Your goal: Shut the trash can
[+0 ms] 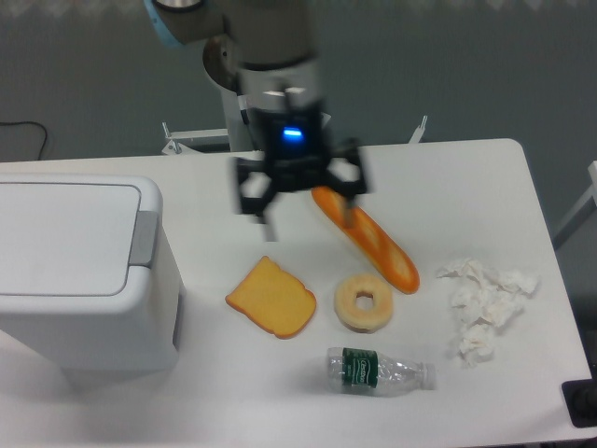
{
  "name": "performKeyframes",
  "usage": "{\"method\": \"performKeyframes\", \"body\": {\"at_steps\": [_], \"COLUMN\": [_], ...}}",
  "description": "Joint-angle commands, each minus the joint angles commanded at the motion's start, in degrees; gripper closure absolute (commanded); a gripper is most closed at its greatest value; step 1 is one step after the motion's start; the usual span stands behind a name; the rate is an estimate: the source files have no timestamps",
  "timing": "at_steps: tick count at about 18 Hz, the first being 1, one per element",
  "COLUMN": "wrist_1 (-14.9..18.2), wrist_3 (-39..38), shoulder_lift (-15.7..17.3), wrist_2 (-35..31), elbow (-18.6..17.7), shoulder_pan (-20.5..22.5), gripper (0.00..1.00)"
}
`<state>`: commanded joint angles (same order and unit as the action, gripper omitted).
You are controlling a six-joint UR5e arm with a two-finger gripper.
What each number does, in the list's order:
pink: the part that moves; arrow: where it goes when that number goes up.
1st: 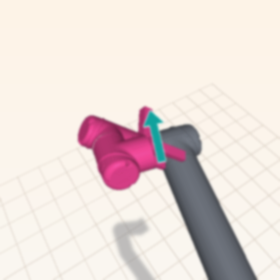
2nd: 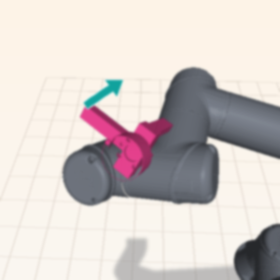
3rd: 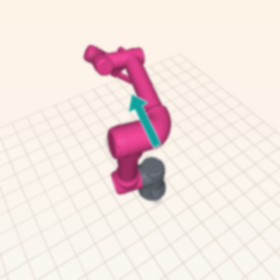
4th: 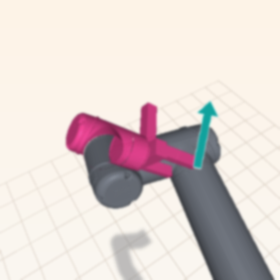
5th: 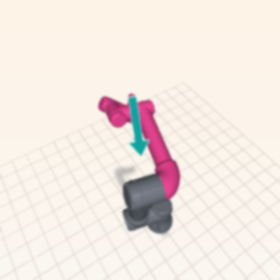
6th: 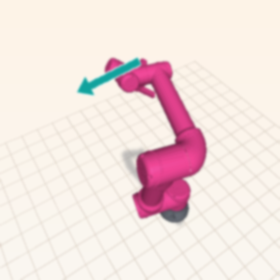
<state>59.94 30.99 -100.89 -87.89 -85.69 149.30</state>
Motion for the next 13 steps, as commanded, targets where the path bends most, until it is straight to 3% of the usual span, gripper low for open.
{"method": "performKeyframes", "body": {"at_steps": [4, 8, 13], "wrist_1": [1.3, 2.2, 2.0], "wrist_3": [13.5, 34.8, 39.7], "shoulder_lift": [-3.3, -7.9, -12.1], "wrist_2": [-0.6, -0.4, -0.8], "elbow": [-0.5, -0.5, 2.0], "shoulder_pan": [6.9, 12.8, 14.5], "gripper": [0.00, 0.00, 0.00]}}
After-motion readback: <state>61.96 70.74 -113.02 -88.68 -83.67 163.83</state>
